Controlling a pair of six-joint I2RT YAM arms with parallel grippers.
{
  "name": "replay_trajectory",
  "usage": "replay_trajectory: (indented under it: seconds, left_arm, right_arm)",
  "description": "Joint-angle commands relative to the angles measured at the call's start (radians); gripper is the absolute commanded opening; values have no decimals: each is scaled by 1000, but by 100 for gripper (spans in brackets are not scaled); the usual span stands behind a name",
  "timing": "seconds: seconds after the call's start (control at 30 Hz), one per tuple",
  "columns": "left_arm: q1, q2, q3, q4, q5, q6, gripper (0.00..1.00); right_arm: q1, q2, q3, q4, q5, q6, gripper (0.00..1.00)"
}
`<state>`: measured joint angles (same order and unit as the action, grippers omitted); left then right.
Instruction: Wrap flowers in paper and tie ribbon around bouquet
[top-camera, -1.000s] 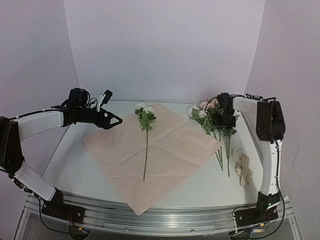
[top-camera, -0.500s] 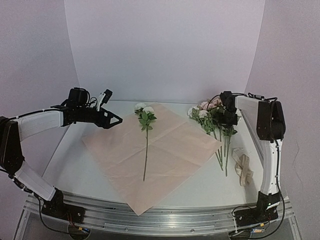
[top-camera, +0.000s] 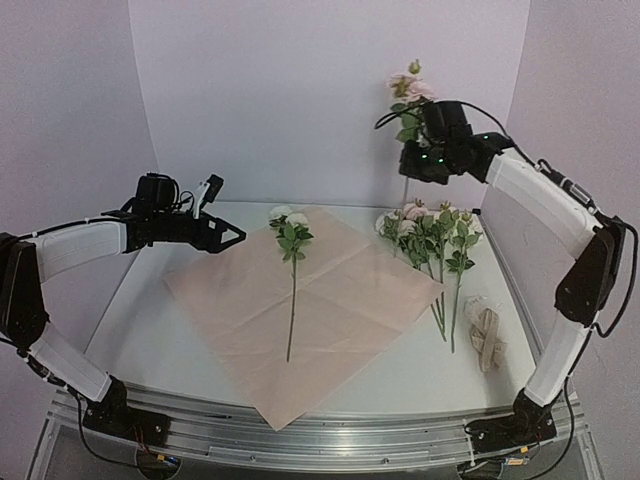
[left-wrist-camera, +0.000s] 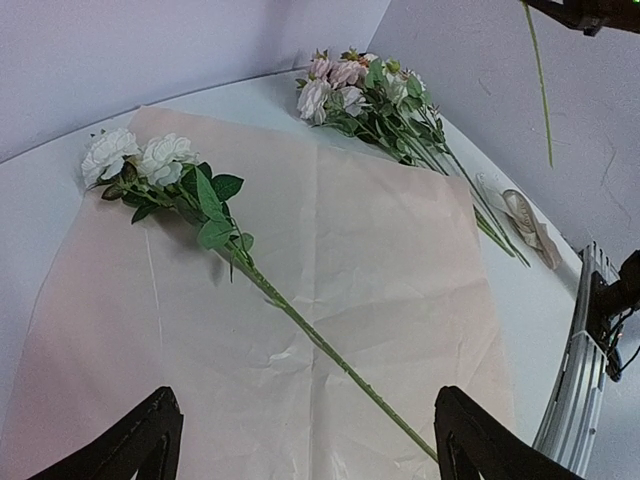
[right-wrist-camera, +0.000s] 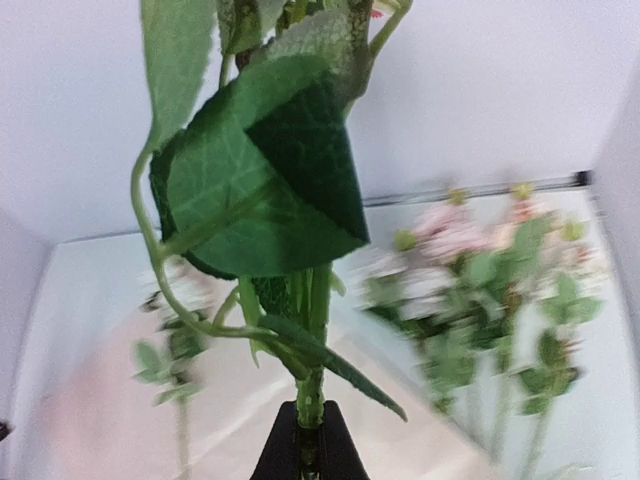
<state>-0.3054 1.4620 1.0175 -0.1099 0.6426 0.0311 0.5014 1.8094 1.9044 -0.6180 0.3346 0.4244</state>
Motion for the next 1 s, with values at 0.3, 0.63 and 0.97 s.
replay_trajectory:
  seconds: [0.3, 0.63, 0.97]
  left_arm:
    - [3, -27, -19, 66, -25, -48, 88]
    - [3, -31, -30, 79, -31, -42, 88]
    - [3, -23, -20, 78, -22, -37, 88]
  right_arm:
    - [245, 454, 5, 255, -332, 480, 0]
    - [244, 556, 0, 209, -482, 360, 8]
    - [45, 231, 11, -88, -283, 166, 70]
